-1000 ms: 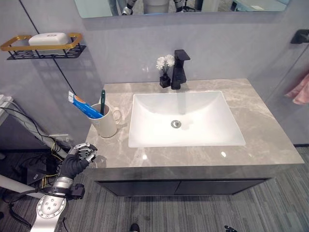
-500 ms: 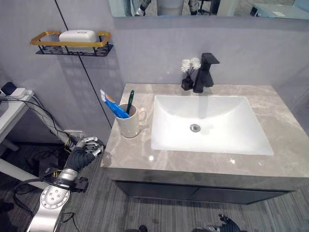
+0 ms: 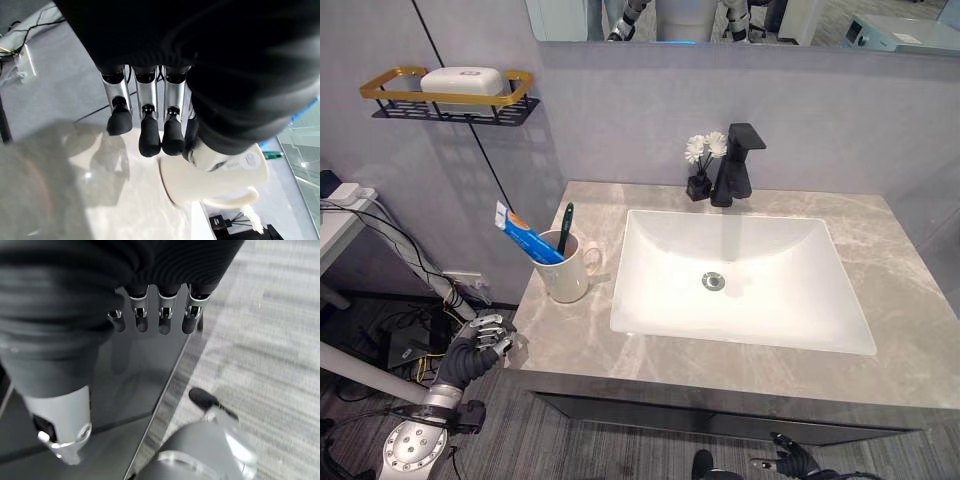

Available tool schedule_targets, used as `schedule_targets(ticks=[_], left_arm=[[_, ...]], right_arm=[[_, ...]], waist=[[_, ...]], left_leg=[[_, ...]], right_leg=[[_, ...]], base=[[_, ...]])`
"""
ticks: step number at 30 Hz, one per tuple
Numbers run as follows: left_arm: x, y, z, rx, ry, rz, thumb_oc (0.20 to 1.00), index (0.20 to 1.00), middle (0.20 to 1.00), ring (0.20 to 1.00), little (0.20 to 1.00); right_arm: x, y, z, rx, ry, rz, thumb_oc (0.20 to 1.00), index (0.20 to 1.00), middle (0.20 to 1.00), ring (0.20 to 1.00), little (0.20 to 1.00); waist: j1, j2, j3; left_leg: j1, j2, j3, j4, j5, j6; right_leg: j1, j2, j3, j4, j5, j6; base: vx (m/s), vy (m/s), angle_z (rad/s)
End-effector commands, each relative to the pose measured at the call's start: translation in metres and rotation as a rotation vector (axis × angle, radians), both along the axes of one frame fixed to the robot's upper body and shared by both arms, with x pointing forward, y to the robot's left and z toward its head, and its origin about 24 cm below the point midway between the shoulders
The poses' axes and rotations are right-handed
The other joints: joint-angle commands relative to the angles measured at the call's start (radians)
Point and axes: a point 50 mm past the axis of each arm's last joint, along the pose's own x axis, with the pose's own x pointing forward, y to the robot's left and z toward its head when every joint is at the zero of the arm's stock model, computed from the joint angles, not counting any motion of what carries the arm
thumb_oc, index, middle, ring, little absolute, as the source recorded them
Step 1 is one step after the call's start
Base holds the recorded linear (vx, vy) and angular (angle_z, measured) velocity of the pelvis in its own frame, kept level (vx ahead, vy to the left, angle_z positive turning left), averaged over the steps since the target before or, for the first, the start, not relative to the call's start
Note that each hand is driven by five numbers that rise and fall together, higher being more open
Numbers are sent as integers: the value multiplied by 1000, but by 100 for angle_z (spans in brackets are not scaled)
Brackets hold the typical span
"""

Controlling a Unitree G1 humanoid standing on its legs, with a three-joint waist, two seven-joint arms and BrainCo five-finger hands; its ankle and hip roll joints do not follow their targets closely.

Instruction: Put brush and paste in cup on sink, flatten towel.

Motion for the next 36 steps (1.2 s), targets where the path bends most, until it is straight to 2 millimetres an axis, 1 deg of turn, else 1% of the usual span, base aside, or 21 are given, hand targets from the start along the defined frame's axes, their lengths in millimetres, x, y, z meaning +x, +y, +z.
schedule_targets(ticks=[1, 3, 6, 13, 15, 19, 23, 29, 36], left_arm=[[5, -4, 35, 15, -150, -77, 200, 200, 200, 200, 200], [3, -5, 34, 1, -142, -80, 200, 200, 200, 200, 200], [-1, -2, 32, -22, -126, -69, 200, 200, 200, 200, 200], [2, -8, 30, -124, -103, -124, 200, 200, 200, 200, 200], [2, -7, 30, -126, -103, -125, 200, 200, 200, 200, 200], [5, -9, 28, -146, -93, -129, 200, 200, 200, 200, 200], [5, -14, 29, -180, -88, -164, 200, 200, 200, 200, 200], [7, -17, 28, -192, -85, -172, 200, 200, 200, 200, 200], [10, -22, 27, -218, -87, -192, 200, 200, 200, 200, 200]], right_arm=[[5, 11, -3, 24, -21, -6, 1000, 1000, 1000, 1000, 1000], [0, 10, -5, 17, -1, -17, 1000, 1000, 1000, 1000, 1000], [-8, 14, -9, 21, 29, 9, 1000, 1000, 1000, 1000, 1000], [-12, 16, -10, 31, 32, 1, 1000, 1000, 1000, 1000, 1000], [-12, 16, -10, 33, 30, 1, 1000, 1000, 1000, 1000, 1000], [-15, 15, -10, 26, 39, 1, 1000, 1000, 1000, 1000, 1000], [-22, 9, -11, 1, 63, -16, 1000, 1000, 1000, 1000, 1000], [-24, 5, -10, -21, 72, -11, 1000, 1000, 1000, 1000, 1000], [-16, 3, -7, -24, 31, -20, 1000, 1000, 1000, 1000, 1000]], waist=[[-7, -81, -13], [-9, -78, -16], [-14, -73, -21], [-35, -56, -24], [-36, -54, -25], [-44, -47, -21], [-55, -32, -17], [-59, -24, -14], [-65, -16, -3]], left_leg=[[-34, -21, 10, 22, 29, 11], [-20, -14, 20, 1, 37, 7], [-2, -10, 31, -25, 43, 3], [12, -8, 58, -70, 60, -1], [11, -7, 60, -74, 62, -2], [10, -3, 70, -89, 73, -7], [-4, 6, 72, -98, 85, -17], [-9, 13, 72, -101, 90, -24], [-28, 20, 68, -101, 100, -31]], right_leg=[[85, -94, 16, -45, 49, 73], [91, -88, 19, -56, 51, 72], [94, -84, 28, -67, 53, 71], [77, -79, 52, -85, 67, 77], [73, -78, 56, -86, 68, 77], [59, -72, 63, -91, 70, 78], [47, -64, 69, -105, 72, 76], [47, -60, 67, -116, 72, 73], [36, -53, 61, -120, 72, 69]], base=[[65, -53, 13], [67, -45, -1], [54, -21, -7], [23, 12, -11], [11, 5, -8], [15, -7, -13], [14, -34, -5], [2, -11, 1], [0, 0, 0]])
